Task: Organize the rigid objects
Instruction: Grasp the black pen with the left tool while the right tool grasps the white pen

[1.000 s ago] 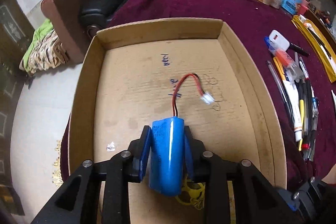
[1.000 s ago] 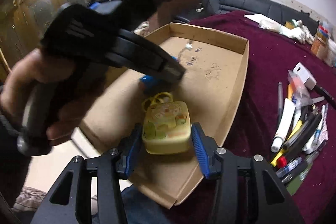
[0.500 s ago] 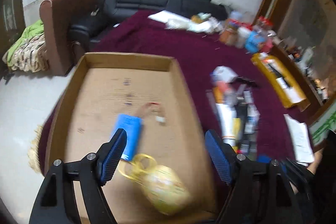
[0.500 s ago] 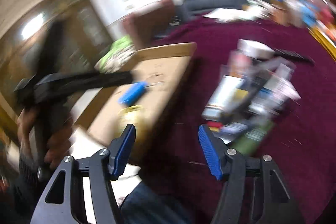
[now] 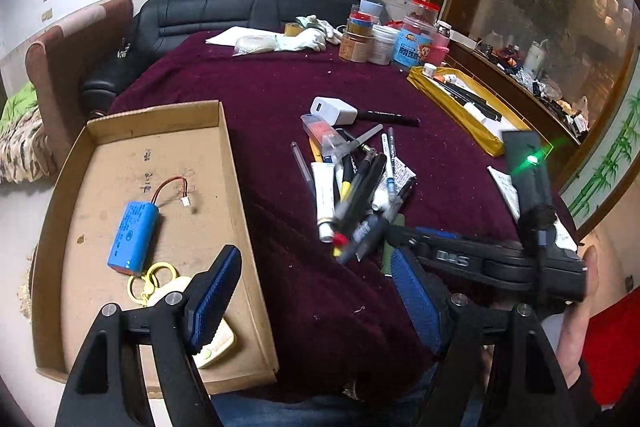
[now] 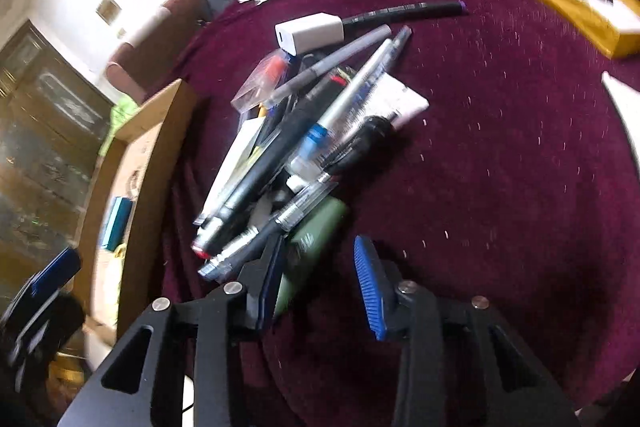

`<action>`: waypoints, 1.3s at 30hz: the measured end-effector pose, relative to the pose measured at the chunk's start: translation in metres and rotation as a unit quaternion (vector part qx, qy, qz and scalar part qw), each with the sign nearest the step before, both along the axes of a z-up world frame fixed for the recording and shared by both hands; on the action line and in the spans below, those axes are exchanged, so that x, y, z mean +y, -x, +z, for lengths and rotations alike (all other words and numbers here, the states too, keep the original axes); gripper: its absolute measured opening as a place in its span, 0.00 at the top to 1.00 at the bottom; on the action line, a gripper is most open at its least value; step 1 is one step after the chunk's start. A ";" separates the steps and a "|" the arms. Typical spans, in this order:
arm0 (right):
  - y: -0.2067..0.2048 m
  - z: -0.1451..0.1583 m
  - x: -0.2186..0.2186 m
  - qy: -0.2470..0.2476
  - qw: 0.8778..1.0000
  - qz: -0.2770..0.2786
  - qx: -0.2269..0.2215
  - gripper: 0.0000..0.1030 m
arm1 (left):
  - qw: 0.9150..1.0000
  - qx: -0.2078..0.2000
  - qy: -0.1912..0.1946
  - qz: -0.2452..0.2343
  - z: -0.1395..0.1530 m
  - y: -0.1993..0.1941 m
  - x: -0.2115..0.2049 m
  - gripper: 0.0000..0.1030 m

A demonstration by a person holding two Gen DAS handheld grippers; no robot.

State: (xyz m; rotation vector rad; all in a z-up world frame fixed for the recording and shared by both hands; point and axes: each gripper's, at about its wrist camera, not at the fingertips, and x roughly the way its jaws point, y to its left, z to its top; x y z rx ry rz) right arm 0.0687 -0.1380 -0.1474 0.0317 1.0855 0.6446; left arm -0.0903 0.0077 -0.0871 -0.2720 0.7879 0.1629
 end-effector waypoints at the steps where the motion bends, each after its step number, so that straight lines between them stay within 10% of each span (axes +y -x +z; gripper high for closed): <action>1: 0.001 0.001 0.009 0.024 1.000 -0.001 -0.019 0.66 | 1.000 0.000 0.000 -0.001 0.000 0.002 0.000 0.22; 9: 0.003 0.001 0.011 0.046 0.998 0.014 -0.049 0.74 | 1.000 0.007 0.009 -0.008 -0.003 -0.003 0.001 0.22; 11: 0.000 0.007 -0.002 0.031 0.998 0.018 -0.043 1.00 | 1.000 0.008 0.003 -0.013 -0.002 -0.008 -0.002 0.22; 18: -0.014 0.011 -0.044 -0.025 0.999 0.006 -0.022 1.00 | 0.996 0.018 -0.040 -0.077 -0.004 -0.053 -0.035 0.22; 22: -0.018 0.008 -0.065 -0.057 0.998 -0.011 -0.017 0.64 | 0.984 0.063 -0.085 -0.141 -0.022 -0.098 -0.064 0.22; 27: -0.025 0.003 -0.084 -0.064 0.997 -0.037 -0.010 0.64 | 0.966 0.131 -0.145 -0.171 -0.055 -0.135 -0.078 0.61; 34: -0.031 0.001 -0.092 -0.088 0.995 -0.050 0.000 0.64 | 0.948 0.145 -0.173 -0.225 -0.056 -0.155 -0.095 0.68; 39: -0.031 0.006 -0.092 -0.096 0.994 -0.045 0.001 0.63 | 0.940 0.180 -0.118 -0.263 -0.054 -0.154 -0.081 0.62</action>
